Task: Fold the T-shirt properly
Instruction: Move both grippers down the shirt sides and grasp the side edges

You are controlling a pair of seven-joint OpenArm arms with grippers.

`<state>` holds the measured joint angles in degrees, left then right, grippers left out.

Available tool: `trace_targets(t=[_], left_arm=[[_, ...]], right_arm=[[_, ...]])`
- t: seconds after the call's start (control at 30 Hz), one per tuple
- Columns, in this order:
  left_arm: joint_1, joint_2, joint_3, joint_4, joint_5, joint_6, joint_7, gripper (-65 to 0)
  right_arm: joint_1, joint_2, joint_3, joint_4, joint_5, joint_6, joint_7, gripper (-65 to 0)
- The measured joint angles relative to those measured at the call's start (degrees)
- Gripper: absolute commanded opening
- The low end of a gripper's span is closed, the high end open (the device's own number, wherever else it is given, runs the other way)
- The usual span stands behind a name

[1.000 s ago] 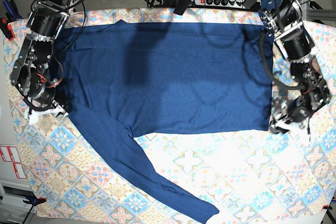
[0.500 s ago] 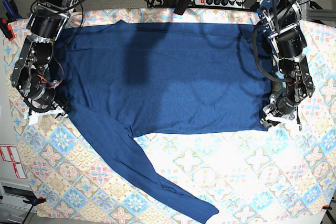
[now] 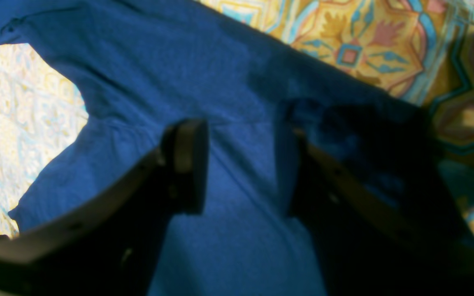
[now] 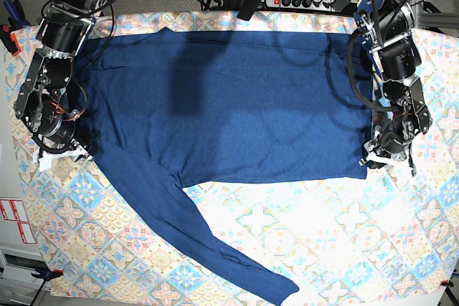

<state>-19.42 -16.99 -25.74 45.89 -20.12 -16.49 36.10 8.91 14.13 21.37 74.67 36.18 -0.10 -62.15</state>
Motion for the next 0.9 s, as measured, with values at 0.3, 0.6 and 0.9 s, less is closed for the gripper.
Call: trace_targets(t=[0.3, 0.6, 0.9], left_arm=[[-0.46, 2.27, 0.0, -3.19, -0.44, 0.02, -2.1, -39.4], [0.98, 3.87, 0.0, -1.16, -1.22, -0.7, -1.14, -42.4], [5.95, 4.72, 0.26, 9.6, -0.11, -4.55, 4.37, -65.0]], right_arm=[[-0.02, 0.0, 0.0, 0.11, 0.04, 0.0, -0.02, -39.7], [-0.04, 0.0, 0.0, 0.28, 0.0, 0.0, -0.02, -39.7], [0.15, 0.42, -0.87, -0.68, 0.0, -0.02, 0.09, -39.8]])
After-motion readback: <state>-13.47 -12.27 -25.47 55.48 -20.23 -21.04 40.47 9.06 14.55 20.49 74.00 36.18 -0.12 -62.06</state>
